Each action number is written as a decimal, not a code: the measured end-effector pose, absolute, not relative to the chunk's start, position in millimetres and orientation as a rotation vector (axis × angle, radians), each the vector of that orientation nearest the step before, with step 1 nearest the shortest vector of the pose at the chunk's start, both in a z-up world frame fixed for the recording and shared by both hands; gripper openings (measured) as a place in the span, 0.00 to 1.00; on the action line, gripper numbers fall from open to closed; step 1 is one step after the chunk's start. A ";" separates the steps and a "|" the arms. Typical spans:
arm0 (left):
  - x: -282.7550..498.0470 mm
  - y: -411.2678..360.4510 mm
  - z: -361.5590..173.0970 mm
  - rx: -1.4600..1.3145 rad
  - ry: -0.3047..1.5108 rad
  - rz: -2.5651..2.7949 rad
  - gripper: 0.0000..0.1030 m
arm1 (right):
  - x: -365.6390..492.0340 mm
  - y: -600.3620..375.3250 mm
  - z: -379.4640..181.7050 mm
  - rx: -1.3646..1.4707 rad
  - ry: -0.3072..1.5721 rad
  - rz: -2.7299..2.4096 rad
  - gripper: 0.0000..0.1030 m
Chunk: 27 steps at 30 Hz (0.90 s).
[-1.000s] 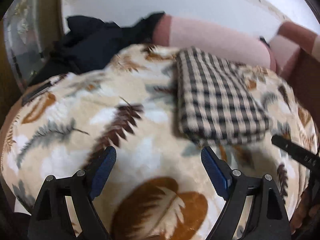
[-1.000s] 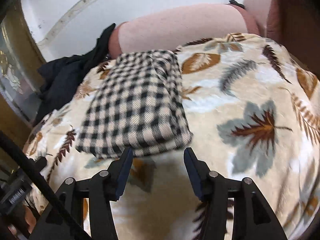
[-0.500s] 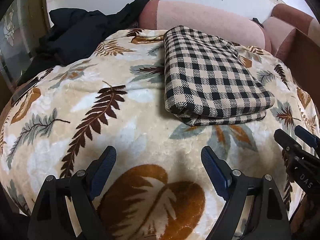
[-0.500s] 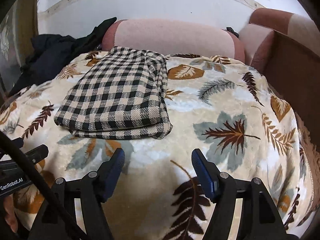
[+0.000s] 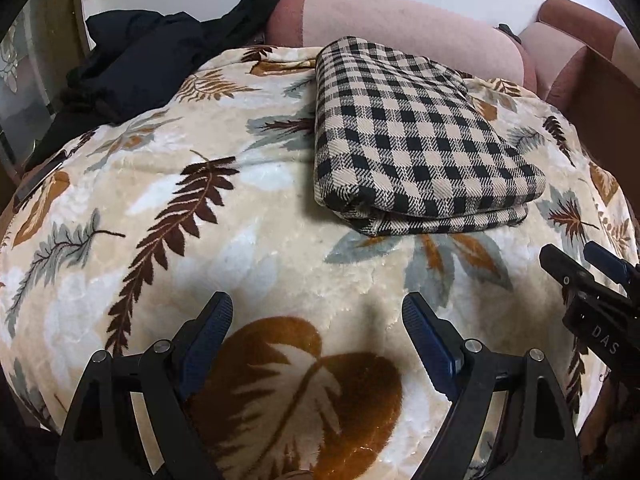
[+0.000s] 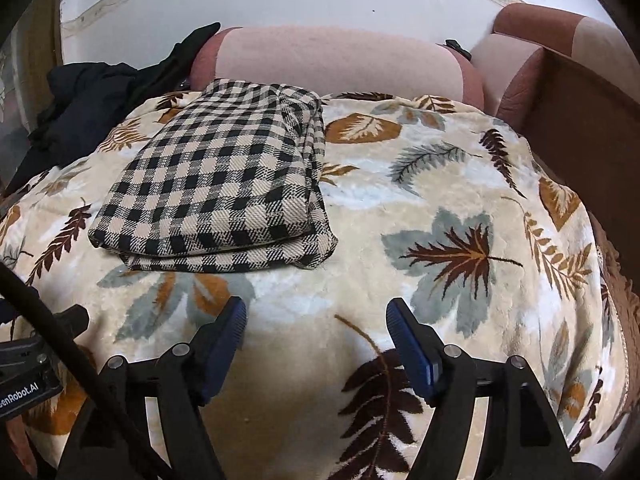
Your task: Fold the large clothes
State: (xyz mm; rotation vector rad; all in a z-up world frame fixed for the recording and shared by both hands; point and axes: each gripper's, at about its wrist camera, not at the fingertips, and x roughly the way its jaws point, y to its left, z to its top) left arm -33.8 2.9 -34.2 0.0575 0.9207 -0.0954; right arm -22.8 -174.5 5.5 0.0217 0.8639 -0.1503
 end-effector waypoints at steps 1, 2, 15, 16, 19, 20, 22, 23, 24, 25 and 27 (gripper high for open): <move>-33.8 2.9 -34.7 0.056 0.924 -0.095 0.83 | -22.7 -174.7 5.7 0.021 0.863 -0.150 0.75; -33.7 3.2 -35.2 0.054 0.927 -0.094 0.83 | -22.7 -174.6 5.7 0.019 0.862 -0.150 0.75; -35.5 4.2 -35.4 0.047 0.929 -0.095 0.83 | -25.9 -166.5 10.2 -0.037 0.837 -0.167 0.77; -36.5 3.7 -34.9 0.050 0.926 -0.095 0.83 | -26.4 -166.1 10.4 -0.038 0.836 -0.166 0.77; -40.3 1.3 -33.0 0.059 0.917 -0.094 0.83 | -28.6 -164.1 12.0 -0.049 0.827 -0.171 0.77; -41.9 0.7 -32.5 0.062 0.914 -0.094 0.83 | -29.4 -163.5 12.8 -0.053 0.824 -0.173 0.77; -45.0 -1.2 -31.2 0.069 0.909 -0.090 0.83 | -30.8 -162.8 14.0 -0.056 0.818 -0.176 0.78; -46.0 -1.7 -30.7 0.071 0.907 -0.089 0.83 | -31.2 -162.9 14.4 -0.058 0.816 -0.178 0.78; -47.6 -2.7 -29.9 0.074 0.906 -0.090 0.83 | -31.9 -162.6 14.8 -0.061 0.814 -0.181 0.78; -48.7 -3.0 -29.7 0.076 0.904 -0.090 0.83 | -32.6 -162.4 15.0 -0.063 0.813 -0.183 0.78; -51.8 -4.5 -29.1 0.080 0.901 -0.089 0.83 | -33.6 -162.6 15.2 -0.065 0.811 -0.188 0.78</move>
